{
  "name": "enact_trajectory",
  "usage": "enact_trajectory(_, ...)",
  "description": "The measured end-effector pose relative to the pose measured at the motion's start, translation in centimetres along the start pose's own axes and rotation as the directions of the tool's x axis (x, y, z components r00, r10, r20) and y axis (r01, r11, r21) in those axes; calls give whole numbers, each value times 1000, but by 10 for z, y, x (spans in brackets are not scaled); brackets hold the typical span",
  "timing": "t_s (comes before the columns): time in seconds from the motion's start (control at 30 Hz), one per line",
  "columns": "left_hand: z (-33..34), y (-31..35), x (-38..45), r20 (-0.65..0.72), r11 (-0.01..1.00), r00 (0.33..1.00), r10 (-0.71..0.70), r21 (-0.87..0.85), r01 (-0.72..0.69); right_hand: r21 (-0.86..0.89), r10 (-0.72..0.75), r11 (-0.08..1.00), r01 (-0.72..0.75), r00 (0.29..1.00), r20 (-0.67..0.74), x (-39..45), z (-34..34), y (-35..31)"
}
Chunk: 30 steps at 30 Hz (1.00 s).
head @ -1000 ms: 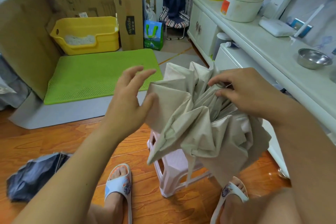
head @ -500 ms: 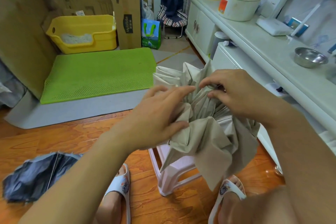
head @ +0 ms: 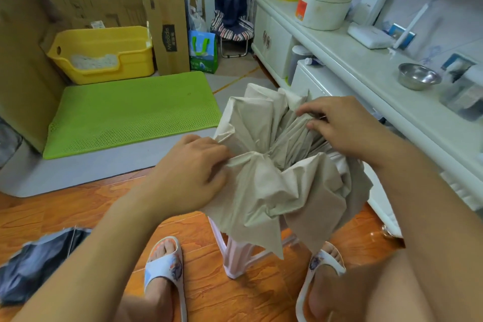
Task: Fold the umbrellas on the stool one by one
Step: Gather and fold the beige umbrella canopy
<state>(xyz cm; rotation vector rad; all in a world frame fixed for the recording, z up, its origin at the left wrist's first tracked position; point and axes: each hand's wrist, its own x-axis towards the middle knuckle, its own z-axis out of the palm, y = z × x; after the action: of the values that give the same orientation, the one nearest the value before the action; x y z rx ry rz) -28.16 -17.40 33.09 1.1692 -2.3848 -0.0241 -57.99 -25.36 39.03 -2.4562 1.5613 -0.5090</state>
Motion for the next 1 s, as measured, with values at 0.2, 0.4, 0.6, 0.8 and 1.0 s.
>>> enact_trajectory(0.2, -2, 11, -19, -45, 1000, 999, 1, 6, -1, -52, 57, 997, -58, 998, -5, -12, 2, -19)
enact_trajectory(0.4, -19, 47, -30, -13, 987, 1000, 25, 158, -22, -72, 139, 988, -140, 990, -14, -41, -3, -39)
enact_trajectory(0.6, -44, 60, -60, 56, 971, 996, -76, 233, 61, -104, 199, 975, -197, 980, 2, -67, -15, -48)
enact_trajectory(0.8, -54, 71, -67, 140, 987, 979, -150, 77, 140, -148, 144, 980, -130, 985, 91, -68, -22, -48)
enact_trajectory(1.0, -62, 57, -42, -138, 933, 940, -312, -231, 276, -139, 154, 980, -143, 985, 76, -56, -23, -36)
